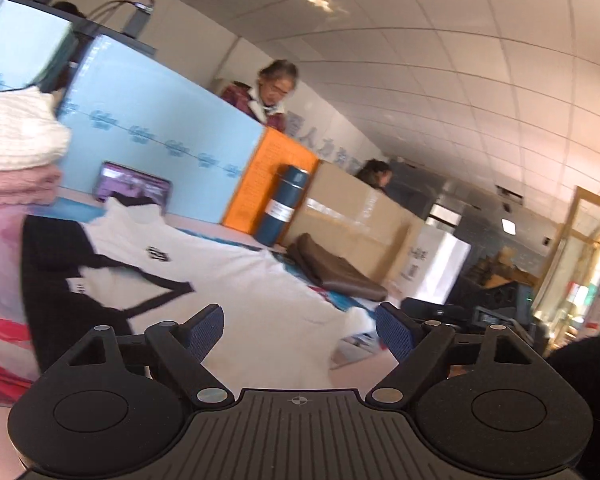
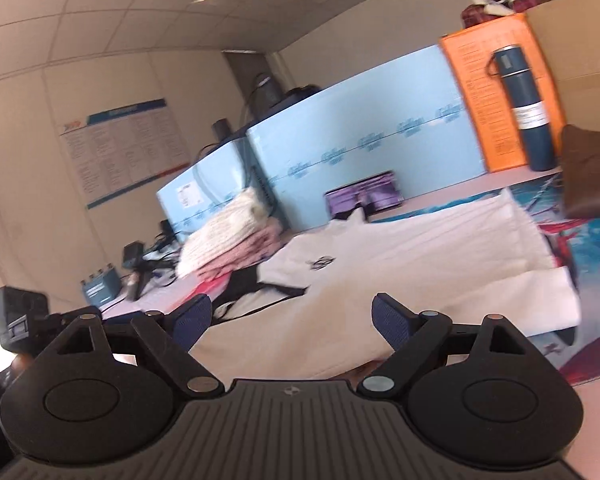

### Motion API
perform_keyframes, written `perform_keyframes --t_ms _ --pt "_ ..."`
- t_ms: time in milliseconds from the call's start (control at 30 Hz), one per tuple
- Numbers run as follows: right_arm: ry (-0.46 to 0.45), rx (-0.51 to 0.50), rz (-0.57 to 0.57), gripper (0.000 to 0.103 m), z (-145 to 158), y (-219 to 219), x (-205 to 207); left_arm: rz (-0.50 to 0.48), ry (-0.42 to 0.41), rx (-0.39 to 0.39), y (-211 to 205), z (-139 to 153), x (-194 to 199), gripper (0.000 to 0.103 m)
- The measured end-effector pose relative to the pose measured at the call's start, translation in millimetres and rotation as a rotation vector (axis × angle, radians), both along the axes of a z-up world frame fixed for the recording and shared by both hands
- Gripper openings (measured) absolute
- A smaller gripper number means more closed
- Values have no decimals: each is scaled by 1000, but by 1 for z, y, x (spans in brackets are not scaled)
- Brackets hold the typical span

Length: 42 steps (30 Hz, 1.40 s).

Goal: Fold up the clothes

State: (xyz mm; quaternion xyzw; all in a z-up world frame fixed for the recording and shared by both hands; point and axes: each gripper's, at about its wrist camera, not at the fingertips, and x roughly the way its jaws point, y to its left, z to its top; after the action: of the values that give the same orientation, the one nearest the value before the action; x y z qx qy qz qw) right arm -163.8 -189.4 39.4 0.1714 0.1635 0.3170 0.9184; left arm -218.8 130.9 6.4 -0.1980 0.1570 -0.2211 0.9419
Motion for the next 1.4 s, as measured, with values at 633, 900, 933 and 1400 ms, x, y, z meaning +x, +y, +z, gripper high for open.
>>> perform_keyframes --t_ms 633,900,933,1400 --pt "289 239 -250 41 -53 -85 76 501 289 284 19 -30 30 11" --pt "215 166 -305 29 -43 -104 16 765 138 482 15 3 26 61" --pt "200 158 -314 30 -40 -106 9 764 90 465 12 10 25 68" --pt "349 396 -212 80 -54 -82 27 -492 -101 687 -244 21 140 76"
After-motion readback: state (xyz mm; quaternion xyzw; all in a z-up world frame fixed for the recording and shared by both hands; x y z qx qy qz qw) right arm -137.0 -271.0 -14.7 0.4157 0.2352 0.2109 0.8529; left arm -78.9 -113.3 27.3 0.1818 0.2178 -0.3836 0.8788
